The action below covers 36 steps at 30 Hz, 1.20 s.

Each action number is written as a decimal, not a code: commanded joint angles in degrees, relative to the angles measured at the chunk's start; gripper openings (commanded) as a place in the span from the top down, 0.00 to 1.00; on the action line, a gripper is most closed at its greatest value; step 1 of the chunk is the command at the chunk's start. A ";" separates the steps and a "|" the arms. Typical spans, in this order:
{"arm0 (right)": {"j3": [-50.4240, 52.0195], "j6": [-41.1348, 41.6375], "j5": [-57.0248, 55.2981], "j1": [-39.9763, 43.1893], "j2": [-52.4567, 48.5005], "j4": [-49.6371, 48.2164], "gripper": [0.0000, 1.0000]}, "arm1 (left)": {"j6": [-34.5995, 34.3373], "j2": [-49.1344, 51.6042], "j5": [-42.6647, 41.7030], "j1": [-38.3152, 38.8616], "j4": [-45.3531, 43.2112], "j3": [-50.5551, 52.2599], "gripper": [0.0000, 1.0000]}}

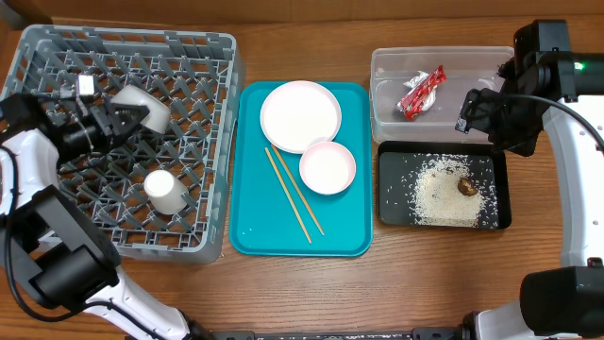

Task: Sort waste into correct bins and load items into the dishwasher
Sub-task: 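Carry the grey bowl with the left gripper into the dish rack, then move the left gripper back toward the small bowl on the teal tray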

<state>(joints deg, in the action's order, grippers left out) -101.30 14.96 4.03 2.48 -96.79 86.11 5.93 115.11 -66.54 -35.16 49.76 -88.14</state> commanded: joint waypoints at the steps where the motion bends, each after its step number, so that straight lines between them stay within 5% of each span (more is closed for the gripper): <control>1: -0.02 0.02 -0.09 -0.15 1.01 -0.26 0.20 | 1.86 1.03 6.43 -1.42 2.19 -0.50 0.64; 10: -0.02 0.02 -0.09 -0.15 1.01 -0.17 0.20 | 1.95 0.92 10.29 -1.57 5.95 -0.52 0.34; 15: -0.02 0.00 -0.11 -0.15 1.01 -0.07 0.20 | 2.69 -1.51 11.69 -1.55 7.23 -0.52 0.00; 24: -0.02 0.00 -0.11 -0.15 1.01 0.24 0.20 | 1.95 -13.09 20.15 1.27 7.43 -0.52 0.00; 36: -0.02 0.00 -0.11 -0.15 1.01 0.42 0.19 | 1.31 -22.47 36.92 21.16 8.90 -0.52 0.00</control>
<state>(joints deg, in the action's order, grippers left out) -101.30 14.96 4.05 2.48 -96.79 86.59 7.49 93.82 -35.31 -18.13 58.22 -88.14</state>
